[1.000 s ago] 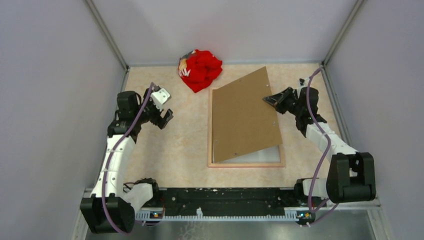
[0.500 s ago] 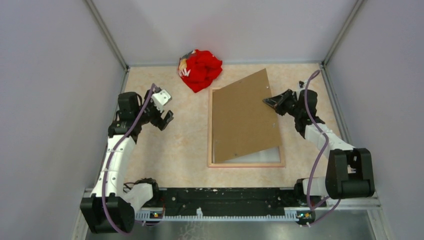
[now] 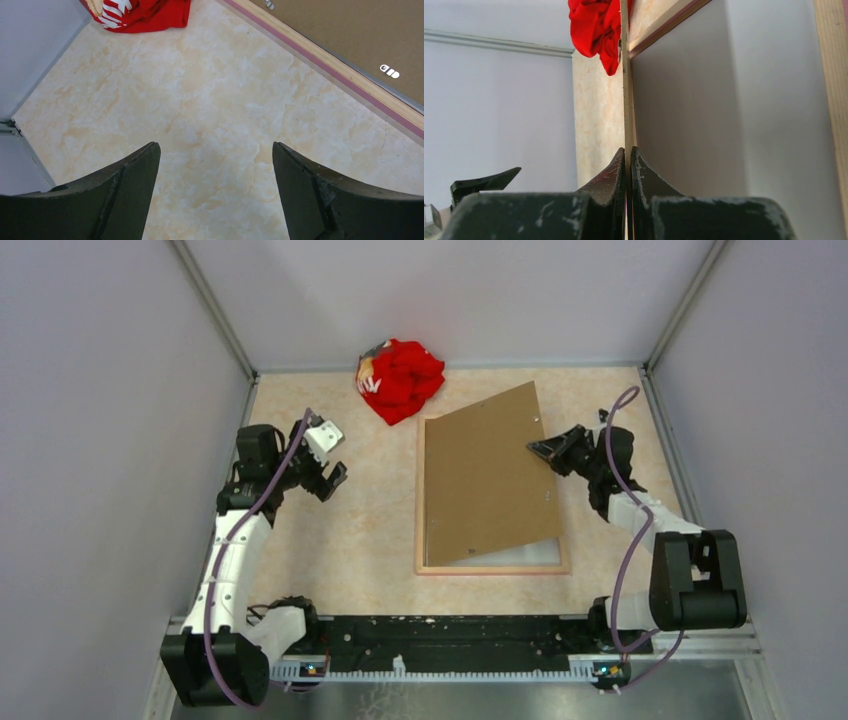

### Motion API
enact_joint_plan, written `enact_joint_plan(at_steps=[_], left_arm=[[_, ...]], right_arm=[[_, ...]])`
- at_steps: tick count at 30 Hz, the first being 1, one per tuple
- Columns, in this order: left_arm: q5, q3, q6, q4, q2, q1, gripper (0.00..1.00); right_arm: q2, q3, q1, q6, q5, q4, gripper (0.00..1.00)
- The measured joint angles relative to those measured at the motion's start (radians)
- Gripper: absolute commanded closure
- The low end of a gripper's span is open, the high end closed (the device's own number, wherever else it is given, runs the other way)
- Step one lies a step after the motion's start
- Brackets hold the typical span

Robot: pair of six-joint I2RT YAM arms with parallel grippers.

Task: Put the photo into the frame
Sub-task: Turn over the photo frame item on the photo frame.

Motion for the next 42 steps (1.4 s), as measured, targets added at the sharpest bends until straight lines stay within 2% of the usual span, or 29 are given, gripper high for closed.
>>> enact_joint_plan(at_steps=[15, 42], left_arm=[[0.007, 0.000, 0.002, 0.000, 0.000, -0.001, 0.12], [0.026, 0.000, 0.003, -0.014, -0.001, -0.002, 0.12]], right_arm=[[-0.005, -0.127, -0.016, 0.050, -0.020, 0.186, 1.00], [0.014, -0.168, -0.074, 0.002, -0.084, 0.224, 1.00]])
